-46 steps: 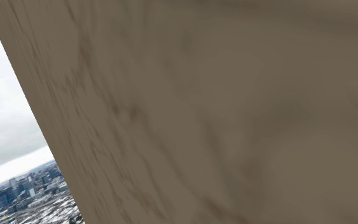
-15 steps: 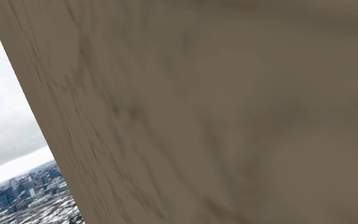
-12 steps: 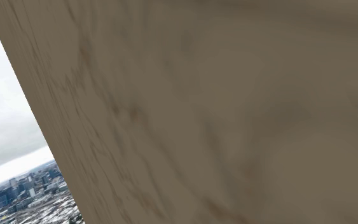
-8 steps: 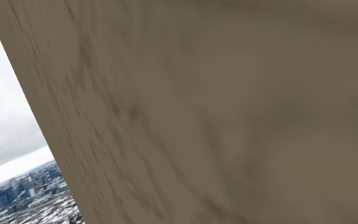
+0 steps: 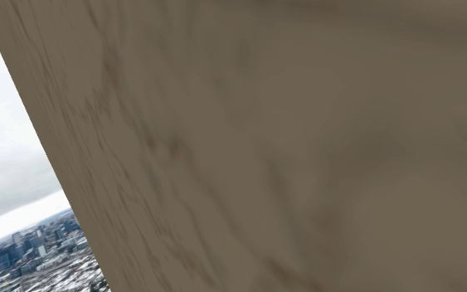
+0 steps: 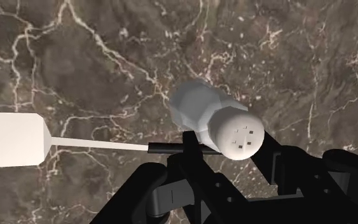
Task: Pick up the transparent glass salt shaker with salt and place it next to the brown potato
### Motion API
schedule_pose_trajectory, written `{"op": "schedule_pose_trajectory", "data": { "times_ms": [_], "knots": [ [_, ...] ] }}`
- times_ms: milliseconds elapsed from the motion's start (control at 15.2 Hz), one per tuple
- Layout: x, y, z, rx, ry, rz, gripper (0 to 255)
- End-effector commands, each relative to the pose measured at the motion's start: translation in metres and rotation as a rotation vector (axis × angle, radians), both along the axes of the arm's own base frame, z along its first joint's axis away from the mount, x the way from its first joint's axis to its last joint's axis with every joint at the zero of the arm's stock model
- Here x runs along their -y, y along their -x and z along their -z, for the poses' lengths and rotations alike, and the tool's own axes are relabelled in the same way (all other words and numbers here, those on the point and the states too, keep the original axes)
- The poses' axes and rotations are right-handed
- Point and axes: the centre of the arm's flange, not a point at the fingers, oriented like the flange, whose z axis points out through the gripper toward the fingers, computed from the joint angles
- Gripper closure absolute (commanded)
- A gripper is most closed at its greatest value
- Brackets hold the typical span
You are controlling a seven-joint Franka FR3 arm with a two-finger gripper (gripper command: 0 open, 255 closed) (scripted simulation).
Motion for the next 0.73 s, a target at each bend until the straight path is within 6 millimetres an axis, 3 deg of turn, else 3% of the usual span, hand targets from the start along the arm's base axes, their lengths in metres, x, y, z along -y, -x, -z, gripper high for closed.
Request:
{"op": "schedule_pose_trajectory", "data": {
  "times_ms": [0,660],
  "knots": [
    [-0.001,-0.001,-0.011,0.0,0.0,0.0,255],
    [-0.001,-0.001,-0.063,0.0,0.0,0.0,255]
  ]
}}
